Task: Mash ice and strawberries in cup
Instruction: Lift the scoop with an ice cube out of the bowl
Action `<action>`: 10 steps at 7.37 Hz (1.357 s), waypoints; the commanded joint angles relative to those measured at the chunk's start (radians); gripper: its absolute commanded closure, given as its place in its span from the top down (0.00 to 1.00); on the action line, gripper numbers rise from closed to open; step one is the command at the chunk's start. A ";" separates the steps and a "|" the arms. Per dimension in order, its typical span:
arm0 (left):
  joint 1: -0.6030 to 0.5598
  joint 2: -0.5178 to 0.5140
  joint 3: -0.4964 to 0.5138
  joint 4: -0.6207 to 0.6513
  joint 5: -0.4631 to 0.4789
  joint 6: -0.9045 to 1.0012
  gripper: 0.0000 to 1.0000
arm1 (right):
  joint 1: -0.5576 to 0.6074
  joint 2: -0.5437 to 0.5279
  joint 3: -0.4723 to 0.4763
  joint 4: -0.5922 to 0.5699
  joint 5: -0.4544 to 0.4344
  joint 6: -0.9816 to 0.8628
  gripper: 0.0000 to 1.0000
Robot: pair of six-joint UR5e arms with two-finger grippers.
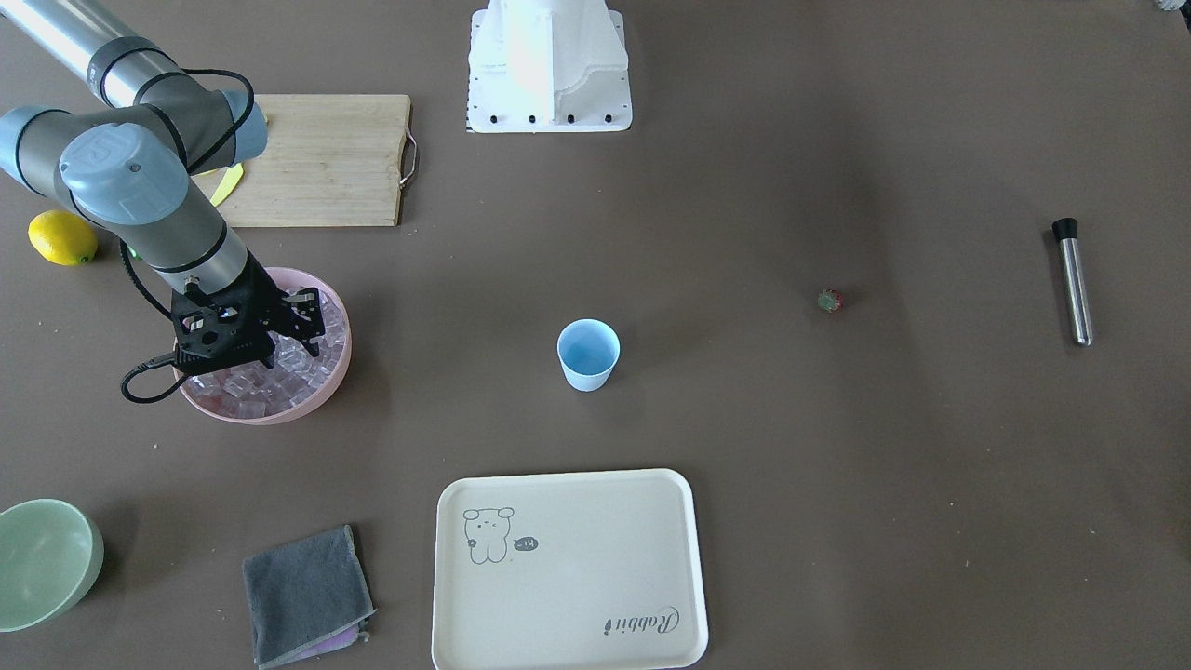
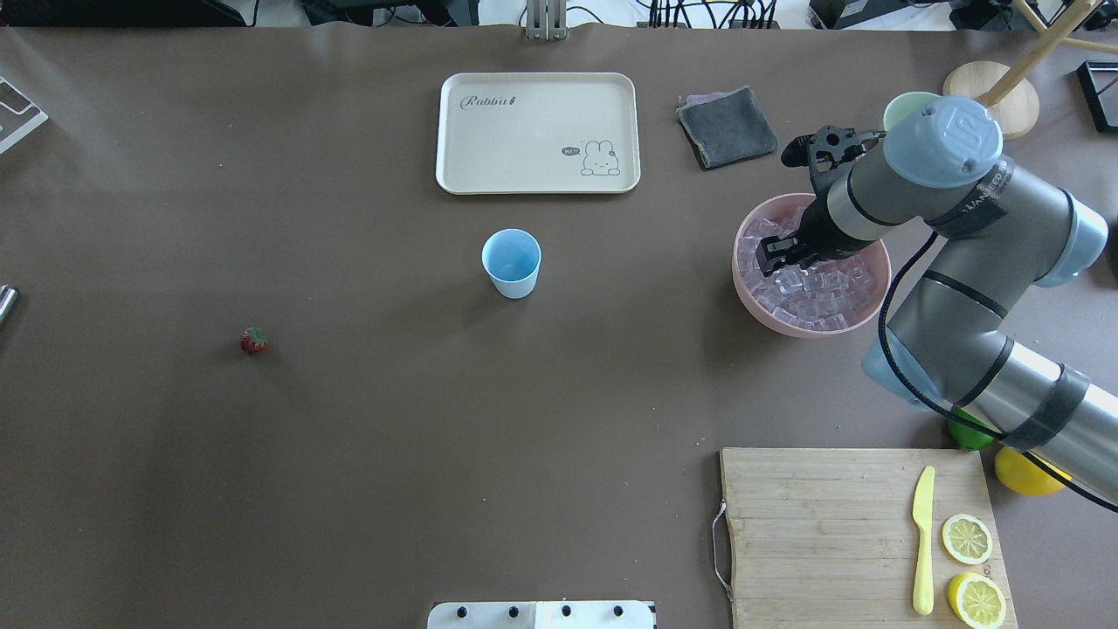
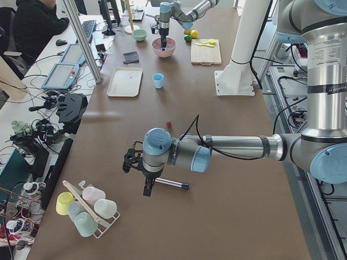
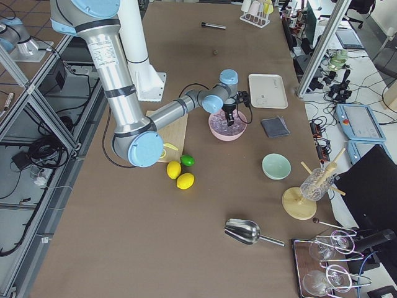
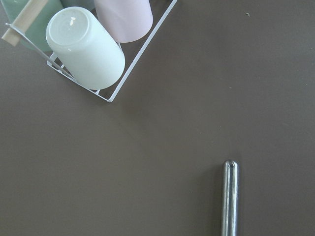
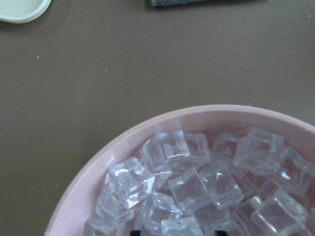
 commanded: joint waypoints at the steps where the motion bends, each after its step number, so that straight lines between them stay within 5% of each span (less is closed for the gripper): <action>1: 0.000 -0.001 0.000 -0.001 0.000 -0.002 0.99 | 0.000 -0.005 0.002 -0.001 0.002 0.001 0.50; 3: 0.000 -0.001 0.001 -0.001 0.000 -0.002 0.99 | 0.000 -0.005 0.007 -0.002 0.003 0.001 0.23; 5: 0.000 -0.003 0.000 -0.001 0.000 -0.002 0.99 | 0.010 0.004 0.007 -0.008 0.010 -0.004 0.08; 7: 0.000 -0.004 0.001 -0.001 0.000 -0.004 0.99 | 0.027 0.071 -0.004 -0.031 0.002 0.004 0.07; 10: 0.000 -0.003 0.001 -0.001 0.000 -0.004 0.99 | -0.015 0.313 -0.023 -0.209 -0.047 0.190 0.06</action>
